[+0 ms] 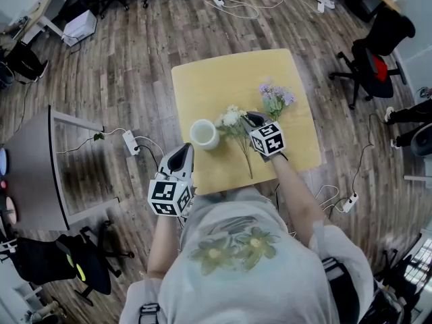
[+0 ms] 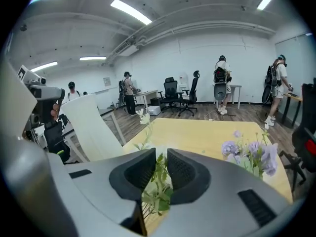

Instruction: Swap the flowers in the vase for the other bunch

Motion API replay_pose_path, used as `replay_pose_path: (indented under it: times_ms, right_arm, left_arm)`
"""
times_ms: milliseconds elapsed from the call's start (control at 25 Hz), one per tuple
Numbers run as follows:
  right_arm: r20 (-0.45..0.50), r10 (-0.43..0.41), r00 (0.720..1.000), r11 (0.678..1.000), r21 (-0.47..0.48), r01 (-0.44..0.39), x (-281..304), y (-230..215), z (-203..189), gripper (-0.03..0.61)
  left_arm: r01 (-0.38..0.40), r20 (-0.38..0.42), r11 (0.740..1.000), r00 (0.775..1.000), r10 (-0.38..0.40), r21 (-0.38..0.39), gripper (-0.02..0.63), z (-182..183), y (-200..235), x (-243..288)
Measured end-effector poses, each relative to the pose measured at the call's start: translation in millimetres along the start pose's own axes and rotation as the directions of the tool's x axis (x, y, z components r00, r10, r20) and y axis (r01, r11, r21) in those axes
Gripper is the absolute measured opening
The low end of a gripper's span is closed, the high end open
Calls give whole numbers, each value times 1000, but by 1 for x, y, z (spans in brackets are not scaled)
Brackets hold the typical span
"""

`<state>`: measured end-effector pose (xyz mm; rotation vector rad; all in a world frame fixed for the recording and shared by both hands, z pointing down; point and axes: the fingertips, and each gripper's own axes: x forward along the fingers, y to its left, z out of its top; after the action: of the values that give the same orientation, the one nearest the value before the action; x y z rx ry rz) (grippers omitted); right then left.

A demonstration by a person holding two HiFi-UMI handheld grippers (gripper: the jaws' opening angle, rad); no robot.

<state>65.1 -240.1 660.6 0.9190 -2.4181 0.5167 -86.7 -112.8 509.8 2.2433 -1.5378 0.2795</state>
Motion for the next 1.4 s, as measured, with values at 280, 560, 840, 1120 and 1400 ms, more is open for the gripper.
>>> replay_pose_path:
  times_ms: [280,560,840,1120,1400]
  right_arm:
    - [68,-4,998,1000,-1,4,-15,-1,25,114]
    - [143,-65,988,996,68,55,-38,-28,38,127]
    - [195,-174,965,969,207,133,-76,-81,26,127]
    - [225,-291,930,928,303,217,-109,-132,26,127]
    - [157,-376,913,889,339,308,-118,-168,5,132]
  left_arm:
    - [-5,4,1000,1000,5,1,18,4,5,6]
    - [-4,14,1000,1000,4,3,18,10,12,9]
    - [-6,14,1000,1000,6,7,18,11,10,13]
    - [-12,15,1000,1000,12,11,18,19,10,21]
    - [-24,15,1000,1000,24,12,18,21,10,26]
